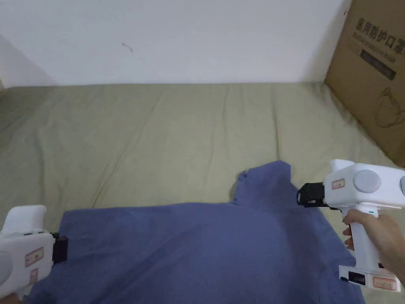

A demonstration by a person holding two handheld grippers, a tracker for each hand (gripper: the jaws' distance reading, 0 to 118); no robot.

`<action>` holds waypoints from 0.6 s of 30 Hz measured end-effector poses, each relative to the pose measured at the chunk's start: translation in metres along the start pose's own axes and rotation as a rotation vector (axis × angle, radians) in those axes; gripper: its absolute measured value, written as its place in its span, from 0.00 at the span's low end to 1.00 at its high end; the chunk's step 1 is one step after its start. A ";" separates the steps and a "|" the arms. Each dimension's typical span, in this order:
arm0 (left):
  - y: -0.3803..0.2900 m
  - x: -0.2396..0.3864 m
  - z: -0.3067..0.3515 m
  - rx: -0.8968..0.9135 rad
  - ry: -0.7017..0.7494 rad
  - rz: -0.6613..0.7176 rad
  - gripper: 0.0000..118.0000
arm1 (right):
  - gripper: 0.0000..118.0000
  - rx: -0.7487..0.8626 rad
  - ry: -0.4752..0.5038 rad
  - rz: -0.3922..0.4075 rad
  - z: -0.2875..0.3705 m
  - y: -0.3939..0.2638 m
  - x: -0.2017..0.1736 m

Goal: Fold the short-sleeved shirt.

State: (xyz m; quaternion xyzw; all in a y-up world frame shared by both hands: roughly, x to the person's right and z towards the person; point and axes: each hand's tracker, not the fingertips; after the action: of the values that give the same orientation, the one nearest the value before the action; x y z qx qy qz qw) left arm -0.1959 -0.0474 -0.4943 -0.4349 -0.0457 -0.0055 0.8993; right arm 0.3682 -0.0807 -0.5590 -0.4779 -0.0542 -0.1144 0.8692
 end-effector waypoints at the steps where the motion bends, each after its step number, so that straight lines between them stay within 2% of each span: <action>1: 0.001 0.001 -0.004 -0.007 0.002 0.000 0.00 | 0.69 -0.029 -0.008 0.002 -0.013 0.001 0.003; 4: 0.000 0.001 -0.015 -0.025 0.002 0.006 0.00 | 0.69 -0.101 -0.048 0.045 -0.044 0.000 0.002; 8: -0.003 0.002 -0.022 -0.055 0.004 0.006 0.00 | 0.65 -0.083 -0.053 0.087 -0.053 -0.010 0.002; 9: -0.004 0.002 -0.024 -0.061 0.006 0.003 0.00 | 0.58 -0.074 -0.050 0.091 -0.048 -0.010 0.003; 10: -0.005 0.003 -0.025 -0.065 0.009 0.000 0.00 | 0.47 -0.063 -0.055 0.117 -0.045 -0.009 0.003; 11: -0.005 0.003 -0.026 -0.069 0.013 -0.001 0.00 | 0.25 -0.057 -0.068 0.137 -0.042 -0.007 0.003; 12: -0.005 0.003 -0.027 -0.070 0.015 0.002 0.00 | 0.02 -0.052 -0.039 0.128 -0.039 -0.006 0.004; 13: -0.006 0.003 -0.027 -0.070 0.014 0.008 0.00 | 0.02 -0.053 0.029 0.069 -0.037 -0.005 0.004; 17: -0.004 0.003 -0.028 -0.075 0.006 0.025 0.00 | 0.02 -0.051 -0.029 0.126 -0.033 -0.007 -0.007; 18: -0.003 0.004 -0.028 -0.075 0.006 0.023 0.00 | 0.02 -0.051 -0.019 0.120 -0.031 -0.007 -0.006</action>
State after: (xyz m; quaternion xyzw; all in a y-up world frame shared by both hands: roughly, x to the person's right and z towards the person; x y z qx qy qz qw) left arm -0.1902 -0.0712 -0.5090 -0.4690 -0.0374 0.0018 0.8824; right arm 0.3601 -0.1094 -0.5717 -0.5032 -0.0308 -0.0591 0.8616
